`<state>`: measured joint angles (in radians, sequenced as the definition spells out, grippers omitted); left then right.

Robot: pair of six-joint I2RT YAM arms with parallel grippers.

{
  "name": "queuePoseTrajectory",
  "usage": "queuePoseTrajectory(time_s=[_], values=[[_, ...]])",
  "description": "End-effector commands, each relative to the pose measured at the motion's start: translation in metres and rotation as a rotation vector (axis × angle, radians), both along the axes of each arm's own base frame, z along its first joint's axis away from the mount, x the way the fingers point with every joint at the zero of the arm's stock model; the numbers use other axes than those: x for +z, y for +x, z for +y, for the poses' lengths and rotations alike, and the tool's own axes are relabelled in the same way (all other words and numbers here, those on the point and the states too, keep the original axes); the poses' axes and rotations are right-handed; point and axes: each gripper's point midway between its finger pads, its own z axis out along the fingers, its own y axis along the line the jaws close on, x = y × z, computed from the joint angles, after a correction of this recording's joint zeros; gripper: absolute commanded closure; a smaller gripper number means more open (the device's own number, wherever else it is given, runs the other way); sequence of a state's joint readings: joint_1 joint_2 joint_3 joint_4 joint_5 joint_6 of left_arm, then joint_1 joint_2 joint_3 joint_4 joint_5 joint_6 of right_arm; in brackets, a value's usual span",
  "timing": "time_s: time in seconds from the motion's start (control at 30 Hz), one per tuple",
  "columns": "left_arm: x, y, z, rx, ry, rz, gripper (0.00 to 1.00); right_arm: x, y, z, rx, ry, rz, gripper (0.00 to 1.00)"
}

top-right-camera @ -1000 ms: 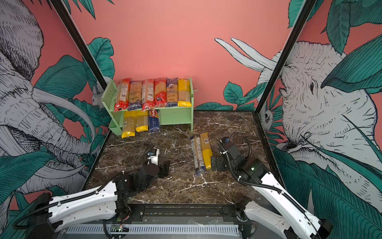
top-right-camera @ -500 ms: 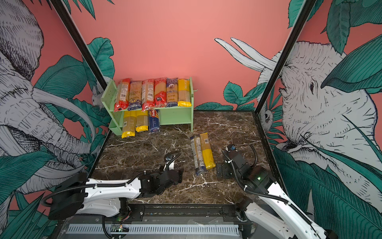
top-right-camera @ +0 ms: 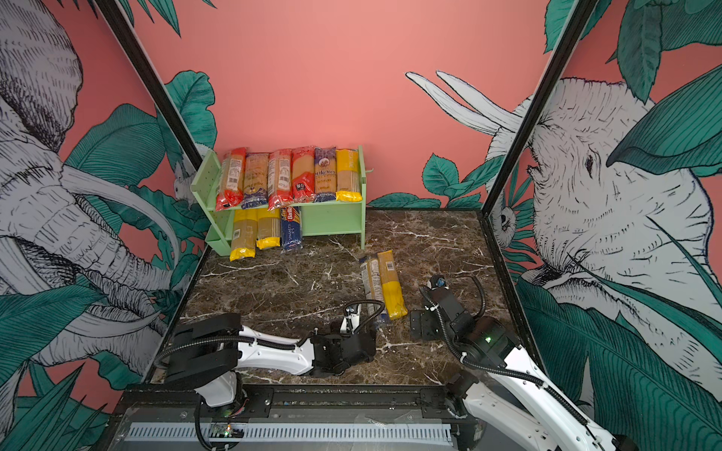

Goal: Place and organize the pasta boxes and bags onto the shelf
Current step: 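Close the left gripper on the clear-wrapped white-and-blue spaghetti pack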

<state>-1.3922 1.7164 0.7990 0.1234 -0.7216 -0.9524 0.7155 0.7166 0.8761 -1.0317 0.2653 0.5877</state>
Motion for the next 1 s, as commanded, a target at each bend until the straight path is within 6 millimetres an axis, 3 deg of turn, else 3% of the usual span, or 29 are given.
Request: queuePoseTrajectory(time_s=[0.0,0.33,0.97], values=[[0.012,0.007,-0.013,0.046,-0.09,-0.033,0.06,0.003,0.002,-0.002,-0.006,-0.004,-0.025,0.01],[0.013,0.009,-0.044,-0.008,-0.086,-0.047,0.01,0.004,0.001,0.0,0.005,0.005,-0.029,0.01],[0.009,0.02,-0.049,0.007,-0.103,-0.032,0.01,0.005,0.001,0.0,0.009,0.012,-0.036,0.01]])
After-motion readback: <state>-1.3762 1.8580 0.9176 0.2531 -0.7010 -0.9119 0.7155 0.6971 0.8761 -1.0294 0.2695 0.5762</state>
